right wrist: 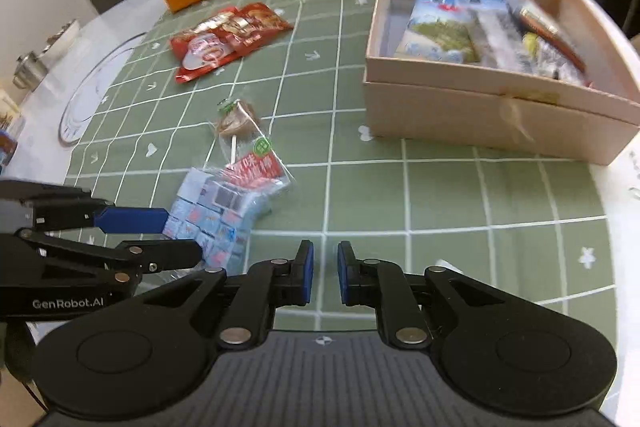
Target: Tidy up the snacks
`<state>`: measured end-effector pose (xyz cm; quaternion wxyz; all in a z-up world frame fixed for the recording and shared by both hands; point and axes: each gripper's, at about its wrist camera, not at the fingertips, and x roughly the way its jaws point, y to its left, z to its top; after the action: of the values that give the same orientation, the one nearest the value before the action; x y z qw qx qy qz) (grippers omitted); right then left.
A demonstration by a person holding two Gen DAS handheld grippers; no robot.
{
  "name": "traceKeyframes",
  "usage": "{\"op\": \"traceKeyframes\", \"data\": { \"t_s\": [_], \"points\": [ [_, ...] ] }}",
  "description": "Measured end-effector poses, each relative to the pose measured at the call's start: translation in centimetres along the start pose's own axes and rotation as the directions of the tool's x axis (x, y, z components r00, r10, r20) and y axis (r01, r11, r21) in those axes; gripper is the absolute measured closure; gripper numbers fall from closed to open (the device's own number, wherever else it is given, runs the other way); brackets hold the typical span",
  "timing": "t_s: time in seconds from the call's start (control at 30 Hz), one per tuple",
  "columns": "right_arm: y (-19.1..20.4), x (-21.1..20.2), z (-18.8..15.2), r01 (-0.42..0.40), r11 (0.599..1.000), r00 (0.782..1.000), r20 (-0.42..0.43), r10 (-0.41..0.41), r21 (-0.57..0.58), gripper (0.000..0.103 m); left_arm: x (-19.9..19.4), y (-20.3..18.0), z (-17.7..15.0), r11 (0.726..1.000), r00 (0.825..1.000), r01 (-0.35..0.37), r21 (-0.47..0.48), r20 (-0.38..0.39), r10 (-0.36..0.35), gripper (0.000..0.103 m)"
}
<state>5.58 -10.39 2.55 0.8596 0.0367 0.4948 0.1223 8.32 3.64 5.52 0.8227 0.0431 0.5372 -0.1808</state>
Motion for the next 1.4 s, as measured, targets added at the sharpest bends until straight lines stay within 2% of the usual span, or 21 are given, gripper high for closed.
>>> {"op": "traceKeyframes", "data": {
  "t_s": [0.1, 0.13, 0.2, 0.27, 0.37, 0.47, 0.5, 0.53, 0.57, 0.7, 0.8, 0.93, 1.0, 1.07, 1.1, 1.17, 1.27, 1.33, 1.4],
  "points": [
    [0.8, -1.0, 0.6, -0.007, 1.000, 0.999, 0.043, 0.008, -0.007, 0.087, -0.1, 0.0, -0.2, 1.000, 1.000, 0.008, 0.013, -0.010, -0.008, 0.056],
    [1.3, -1.4, 1.2, -0.017, 1.000, 0.998, 0.065, 0.018, -0.011, 0.081, 0.0, 0.2, -0.2, 1.000, 1.000, 0.006, 0.029, -0.016, -0.005, 0.055],
    [2.8, -1.3, 2.6, -0.017, 0.999, 0.996, 0.087, 0.021, -0.041, 0.066, 0.1, 0.7, 0.1, 0.999, 1.000, 0.014, 0.051, -0.026, -0.013, 0.055],
    [4.8, -0.4, 4.2, 0.002, 0.996, 0.995, 0.103, 0.008, -0.094, 0.041, 0.1, 1.3, 0.2, 0.997, 1.000, 0.018, 0.078, -0.025, -0.016, 0.056],
    [7.6, 2.4, 7.0, 0.043, 0.991, 0.994, 0.108, -0.029, -0.126, 0.040, -0.1, 3.2, 0.3, 0.995, 0.998, 0.060, 0.074, -0.030, -0.057, 0.056],
    [9.8, 5.9, 8.8, 0.074, 0.984, 0.995, 0.073, -0.063, -0.160, 0.042, -0.1, 4.6, 0.2, 0.987, 0.990, 0.141, 0.073, -0.026, -0.139, 0.057],
    [10.2, 6.6, 8.8, 0.091, 0.982, 0.995, 0.055, -0.083, -0.167, 0.045, 0.0, 5.0, 0.2, 0.982, 0.985, 0.171, 0.073, -0.031, -0.170, 0.058],
    [10.4, 7.1, 8.7, 0.107, 0.980, 0.994, 0.037, -0.103, -0.167, 0.058, 0.0, 5.3, 0.3, 0.979, 0.981, 0.191, 0.075, -0.033, -0.189, 0.058],
    [10.4, 7.0, 8.3, 0.135, 0.977, 0.991, 0.043, -0.130, -0.164, 0.062, 0.0, 5.5, 0.4, 0.975, 0.978, 0.207, 0.078, -0.033, -0.205, 0.058],
    [8.0, 4.5, 5.9, 0.190, 0.979, 0.982, 0.028, -0.189, -0.067, 0.064, -0.5, 5.5, 1.3, 0.961, 0.969, 0.243, 0.134, 0.012, -0.247, 0.058],
    [4.2, 2.1, 3.1, 0.236, 0.969, 0.971, 0.022, -0.238, 0.079, 0.064, 0.1, 4.0, 1.8, 0.953, 0.973, 0.227, 0.198, 0.003, -0.233, 0.058],
    [0.0, -0.8, -0.9, 0.284, 0.924, 0.951, 0.050, -0.306, 0.256, 0.063, 0.8, 1.3, 1.4, 0.941, 0.983, 0.173, 0.292, 0.011, -0.184, 0.054],
    [-1.3, -1.8, -2.8, 0.299, 0.899, 0.938, 0.072, -0.338, 0.321, 0.056, 1.0, -0.3, 0.9, 0.932, 0.989, 0.131, 0.339, 0.020, -0.146, 0.053],
    [-2.3, -2.2, -4.4, 0.299, 0.876, 0.933, 0.077, -0.352, 0.379, 0.043, 0.9, -1.2, 0.8, 0.933, 0.993, 0.103, 0.346, 0.025, -0.119, 0.053],
    [-2.6, -2.5, -5.3, 0.294, 0.868, 0.929, 0.094, -0.358, 0.401, 0.043, 0.8, -1.7, 0.8, 0.932, 0.992, 0.103, 0.348, 0.028, -0.120, 0.053],
    [-2.5, -2.9, -6.8, 0.304, 0.856, 0.913, 0.127, -0.387, 0.419, 0.039, 0.5, -2.6, 0.6, 0.924, 0.992, 0.093, 0.372, 0.044, -0.117, 0.053],
    [-2.3, -2.8, -8.4, 0.300, 0.869, 0.894, 0.202, -0.400, 0.393, 0.037, 0.1, -4.0, 0.2, 0.908, 0.991, 0.074, 0.413, 0.075, -0.115, 0.053],
    [-2.0, -2.5, -9.1, 0.327, 0.875, 0.875, 0.236, -0.424, 0.358, 0.035, 0.0, -4.6, -0.1, 0.907, 0.990, 0.063, 0.416, 0.092, -0.111, 0.053],
    [-1.4, -2.2, -9.5, 0.365, 0.863, 0.853, 0.247, -0.461, 0.349, 0.034, -0.7, -4.8, -0.3, 0.905, 0.988, 0.056, 0.422, 0.106, -0.111, 0.053]
  ]
}}
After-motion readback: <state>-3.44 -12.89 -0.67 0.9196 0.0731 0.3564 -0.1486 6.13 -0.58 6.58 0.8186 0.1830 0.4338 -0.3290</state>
